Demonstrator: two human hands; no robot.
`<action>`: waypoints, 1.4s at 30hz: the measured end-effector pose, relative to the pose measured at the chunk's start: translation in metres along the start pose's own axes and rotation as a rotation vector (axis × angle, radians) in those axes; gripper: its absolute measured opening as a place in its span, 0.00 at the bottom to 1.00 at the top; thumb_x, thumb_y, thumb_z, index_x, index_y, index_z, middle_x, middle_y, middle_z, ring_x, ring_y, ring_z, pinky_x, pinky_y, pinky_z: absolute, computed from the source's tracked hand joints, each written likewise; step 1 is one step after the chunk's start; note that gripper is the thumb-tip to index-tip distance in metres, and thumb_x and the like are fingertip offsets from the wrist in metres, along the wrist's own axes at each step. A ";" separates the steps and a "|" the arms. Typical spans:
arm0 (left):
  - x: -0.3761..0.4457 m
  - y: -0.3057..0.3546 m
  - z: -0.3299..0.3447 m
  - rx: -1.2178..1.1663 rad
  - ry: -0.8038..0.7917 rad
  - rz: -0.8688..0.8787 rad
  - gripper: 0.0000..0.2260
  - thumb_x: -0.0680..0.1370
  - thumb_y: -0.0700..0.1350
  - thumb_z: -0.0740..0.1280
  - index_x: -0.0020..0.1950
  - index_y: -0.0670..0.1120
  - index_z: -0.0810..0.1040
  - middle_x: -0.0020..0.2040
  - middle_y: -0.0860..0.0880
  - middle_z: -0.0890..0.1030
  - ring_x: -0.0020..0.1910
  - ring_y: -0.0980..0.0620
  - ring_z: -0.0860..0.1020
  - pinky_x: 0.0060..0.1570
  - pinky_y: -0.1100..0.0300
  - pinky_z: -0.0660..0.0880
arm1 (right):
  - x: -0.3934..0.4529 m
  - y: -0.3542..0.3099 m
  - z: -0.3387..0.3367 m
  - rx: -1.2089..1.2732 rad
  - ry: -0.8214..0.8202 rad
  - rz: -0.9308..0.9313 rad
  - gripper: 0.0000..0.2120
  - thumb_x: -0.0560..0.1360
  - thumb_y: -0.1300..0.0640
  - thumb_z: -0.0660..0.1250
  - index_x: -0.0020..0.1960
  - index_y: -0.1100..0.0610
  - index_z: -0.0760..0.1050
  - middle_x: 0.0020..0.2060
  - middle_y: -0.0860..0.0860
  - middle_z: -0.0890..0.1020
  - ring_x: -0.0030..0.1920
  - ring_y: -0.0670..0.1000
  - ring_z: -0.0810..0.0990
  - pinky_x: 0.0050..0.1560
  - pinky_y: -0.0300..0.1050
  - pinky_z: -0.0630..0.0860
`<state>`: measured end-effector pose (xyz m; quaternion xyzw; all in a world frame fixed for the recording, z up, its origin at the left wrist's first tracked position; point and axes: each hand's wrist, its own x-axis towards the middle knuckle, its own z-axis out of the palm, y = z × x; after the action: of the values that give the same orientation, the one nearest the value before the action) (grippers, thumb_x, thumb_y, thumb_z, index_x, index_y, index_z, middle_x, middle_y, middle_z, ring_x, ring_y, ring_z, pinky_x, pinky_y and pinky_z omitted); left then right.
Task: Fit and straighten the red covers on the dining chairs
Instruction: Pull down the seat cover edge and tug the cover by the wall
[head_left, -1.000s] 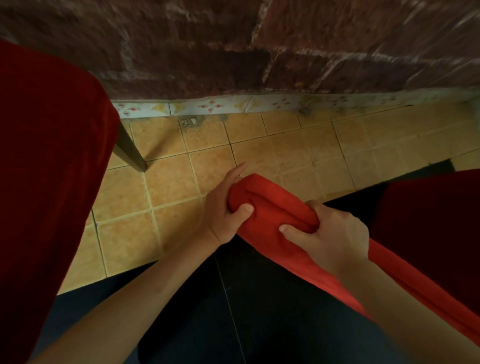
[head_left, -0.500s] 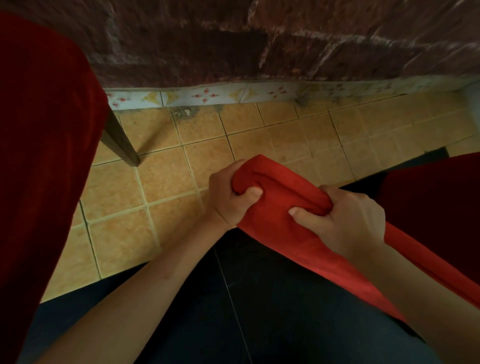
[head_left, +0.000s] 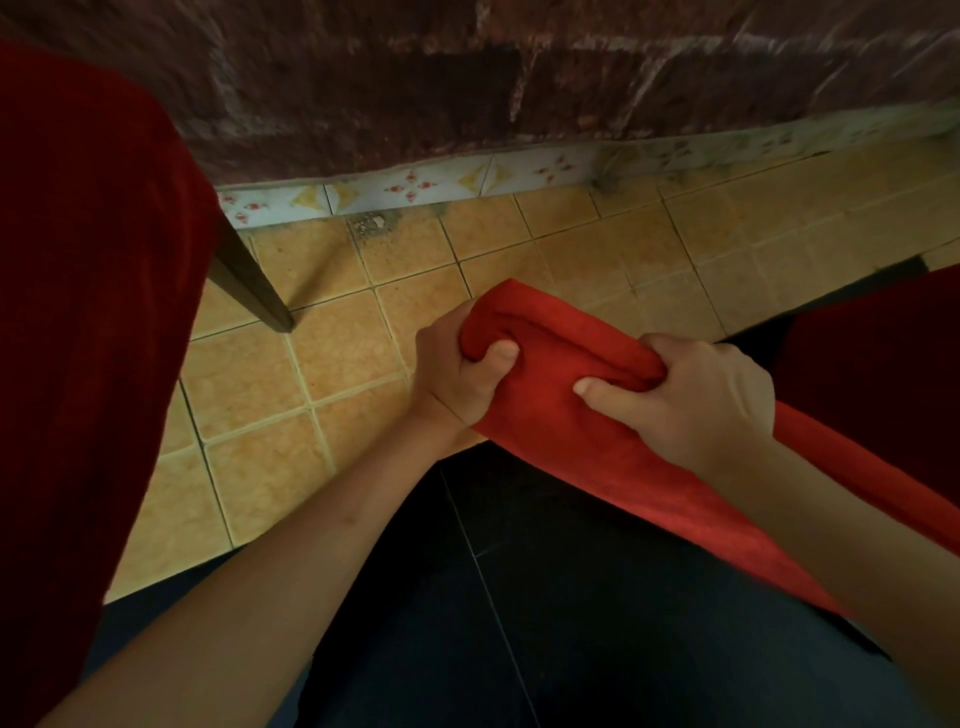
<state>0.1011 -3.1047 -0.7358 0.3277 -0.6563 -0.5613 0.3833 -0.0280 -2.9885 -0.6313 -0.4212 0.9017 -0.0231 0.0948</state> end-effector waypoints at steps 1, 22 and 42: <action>0.000 0.000 0.000 0.002 0.005 -0.003 0.33 0.67 0.79 0.52 0.41 0.51 0.75 0.35 0.61 0.75 0.35 0.66 0.75 0.37 0.68 0.70 | 0.000 0.001 0.000 0.003 -0.001 -0.001 0.35 0.56 0.19 0.50 0.38 0.47 0.77 0.26 0.38 0.72 0.27 0.38 0.66 0.31 0.35 0.59; 0.017 0.094 -0.028 0.018 -0.023 0.029 0.22 0.69 0.78 0.50 0.36 0.61 0.65 0.26 0.64 0.67 0.30 0.73 0.71 0.31 0.78 0.62 | -0.016 -0.020 -0.072 0.129 -0.006 0.022 0.35 0.52 0.19 0.52 0.32 0.50 0.73 0.27 0.41 0.74 0.29 0.45 0.70 0.34 0.41 0.64; 0.030 0.274 0.023 0.284 -0.141 0.316 0.43 0.67 0.79 0.50 0.39 0.39 0.80 0.34 0.52 0.76 0.35 0.60 0.73 0.37 0.69 0.67 | -0.067 0.039 -0.211 0.297 0.170 0.094 0.35 0.53 0.21 0.55 0.34 0.51 0.78 0.26 0.40 0.73 0.30 0.47 0.71 0.37 0.42 0.66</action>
<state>0.0666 -3.0763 -0.4625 0.2315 -0.7971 -0.4175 0.3697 -0.0551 -2.9202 -0.4190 -0.3567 0.9118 -0.1869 0.0803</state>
